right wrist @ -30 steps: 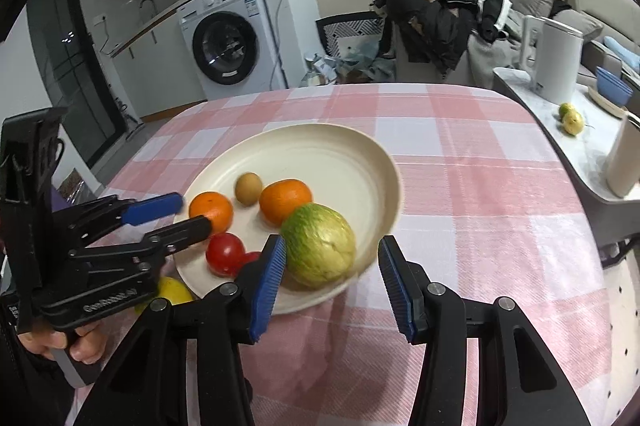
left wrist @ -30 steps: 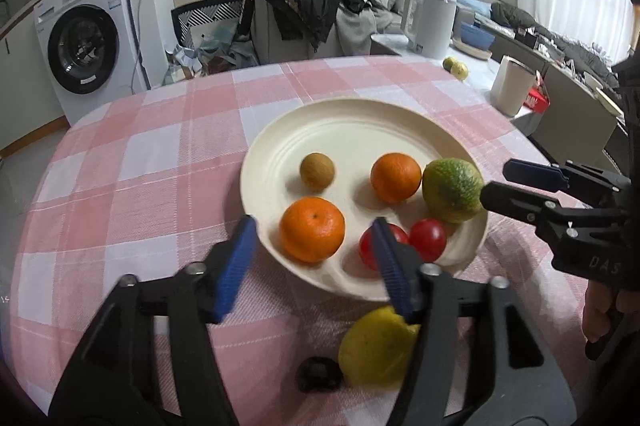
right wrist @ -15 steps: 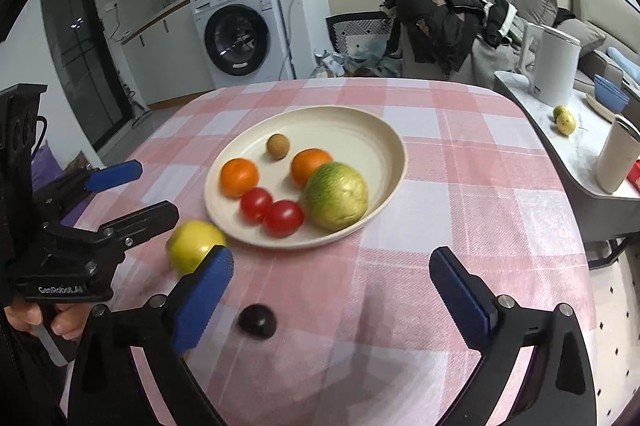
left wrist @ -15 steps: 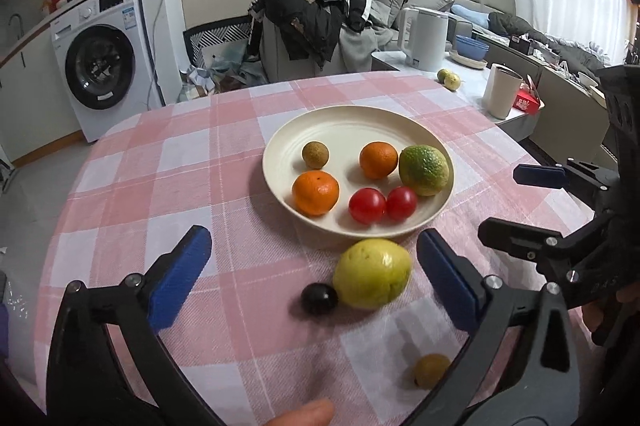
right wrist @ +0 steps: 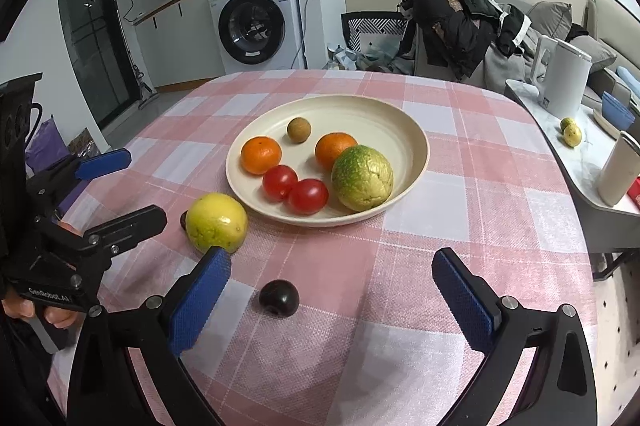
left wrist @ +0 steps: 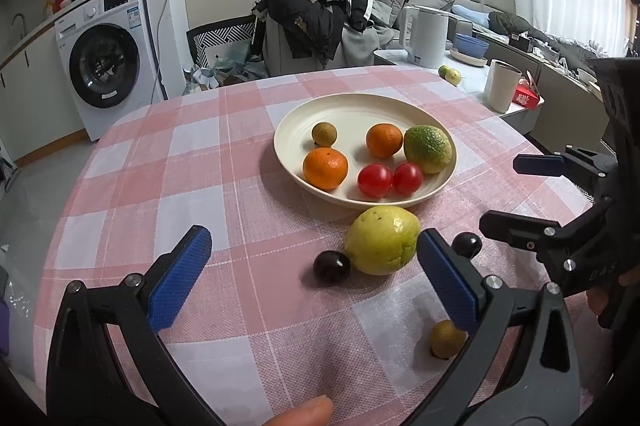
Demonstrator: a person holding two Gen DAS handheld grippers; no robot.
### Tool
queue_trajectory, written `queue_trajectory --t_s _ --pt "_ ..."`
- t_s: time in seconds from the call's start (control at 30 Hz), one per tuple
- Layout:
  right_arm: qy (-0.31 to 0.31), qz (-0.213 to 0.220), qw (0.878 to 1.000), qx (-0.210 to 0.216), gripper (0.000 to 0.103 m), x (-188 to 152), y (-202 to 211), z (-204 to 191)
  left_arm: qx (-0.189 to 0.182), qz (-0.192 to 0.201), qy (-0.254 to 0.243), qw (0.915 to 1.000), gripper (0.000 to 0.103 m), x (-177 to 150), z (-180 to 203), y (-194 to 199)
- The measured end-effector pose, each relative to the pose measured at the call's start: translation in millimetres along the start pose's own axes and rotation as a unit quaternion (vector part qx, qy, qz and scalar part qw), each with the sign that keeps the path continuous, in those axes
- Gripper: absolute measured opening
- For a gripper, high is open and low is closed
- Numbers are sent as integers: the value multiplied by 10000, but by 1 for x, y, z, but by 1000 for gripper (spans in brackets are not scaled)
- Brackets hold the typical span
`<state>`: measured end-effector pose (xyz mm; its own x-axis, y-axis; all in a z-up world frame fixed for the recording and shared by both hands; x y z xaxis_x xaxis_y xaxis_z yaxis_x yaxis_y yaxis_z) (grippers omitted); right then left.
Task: Organize fruits
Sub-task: 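Move the right tool toward a dark plum while the left tool approaches another plum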
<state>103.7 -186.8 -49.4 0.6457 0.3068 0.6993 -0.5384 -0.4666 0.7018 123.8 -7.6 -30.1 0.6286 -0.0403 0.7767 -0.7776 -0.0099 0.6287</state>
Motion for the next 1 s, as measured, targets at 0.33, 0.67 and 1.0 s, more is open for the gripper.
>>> queue_trajectory --t_s 0.33,0.67,1.0 --pt "65 -202 9998 -23 103 -8 -11 1 -12 -237 38 9997 102 -10 -2 -19" --pt "141 -358 9992 57 103 -13 -19 -3 1 -389 42 9992 102 -15 -2 -29" --pt "141 -542 9983 182 103 -18 -23 -3 11 -550 75 9985 102 -18 -4 -34"
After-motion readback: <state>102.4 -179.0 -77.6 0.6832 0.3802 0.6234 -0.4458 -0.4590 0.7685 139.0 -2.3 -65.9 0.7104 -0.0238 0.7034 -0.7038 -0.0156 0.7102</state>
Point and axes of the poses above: each gripper's, at about its wrist camera, not at the fingertips, and y roughly against the way its jaws point, z to its right, x to its top, the point moved 4 cm from there along -y, roughly the way its jaws point, and after that the axes turned 5 degrees about x, right-handed, at the moved point
